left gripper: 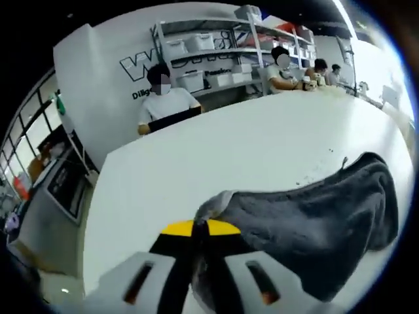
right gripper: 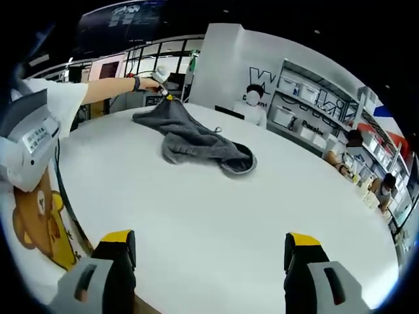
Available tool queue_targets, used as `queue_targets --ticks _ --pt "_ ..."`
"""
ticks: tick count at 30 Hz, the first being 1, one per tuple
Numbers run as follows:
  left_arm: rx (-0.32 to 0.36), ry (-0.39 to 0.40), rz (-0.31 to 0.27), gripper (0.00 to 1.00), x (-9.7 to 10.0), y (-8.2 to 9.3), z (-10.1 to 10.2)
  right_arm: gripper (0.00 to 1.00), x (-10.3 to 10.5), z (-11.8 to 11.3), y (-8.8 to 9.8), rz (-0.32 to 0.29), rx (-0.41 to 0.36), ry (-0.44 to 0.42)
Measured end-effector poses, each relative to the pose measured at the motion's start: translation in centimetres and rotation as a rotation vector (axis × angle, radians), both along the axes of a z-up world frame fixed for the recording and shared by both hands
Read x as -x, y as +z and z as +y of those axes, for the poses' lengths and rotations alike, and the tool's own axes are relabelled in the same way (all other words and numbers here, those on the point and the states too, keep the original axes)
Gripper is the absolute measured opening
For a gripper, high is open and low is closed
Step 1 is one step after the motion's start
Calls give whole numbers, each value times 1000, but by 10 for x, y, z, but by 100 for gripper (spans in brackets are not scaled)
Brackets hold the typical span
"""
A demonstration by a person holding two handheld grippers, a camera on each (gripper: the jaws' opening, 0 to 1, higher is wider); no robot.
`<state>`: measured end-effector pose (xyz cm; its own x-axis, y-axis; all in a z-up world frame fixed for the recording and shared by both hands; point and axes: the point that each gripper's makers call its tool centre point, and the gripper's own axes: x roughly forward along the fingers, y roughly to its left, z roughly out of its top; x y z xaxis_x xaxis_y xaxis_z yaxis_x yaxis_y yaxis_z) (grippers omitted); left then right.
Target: Fold the towel on the table until its edges align and the towel forms a compact rectangular stack.
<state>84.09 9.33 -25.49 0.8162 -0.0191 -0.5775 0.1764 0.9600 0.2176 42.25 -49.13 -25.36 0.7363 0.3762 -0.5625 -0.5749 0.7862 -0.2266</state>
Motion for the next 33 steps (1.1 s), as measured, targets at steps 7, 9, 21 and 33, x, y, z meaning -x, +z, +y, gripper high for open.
queue_targets --ticks 7,9,21,33 --pt "25 33 33 7 -11 -40 11 98 -2 2 -5 14 13 -11" --pt "32 32 30 7 -13 -44 10 98 -3 3 -8 22 14 -10" --pt "38 22 0 20 -8 -43 14 98 -7 11 -11 24 4 21" --pt "65 -44 -113 55 7 -13 2 99 -1 11 -7 5 -16 35"
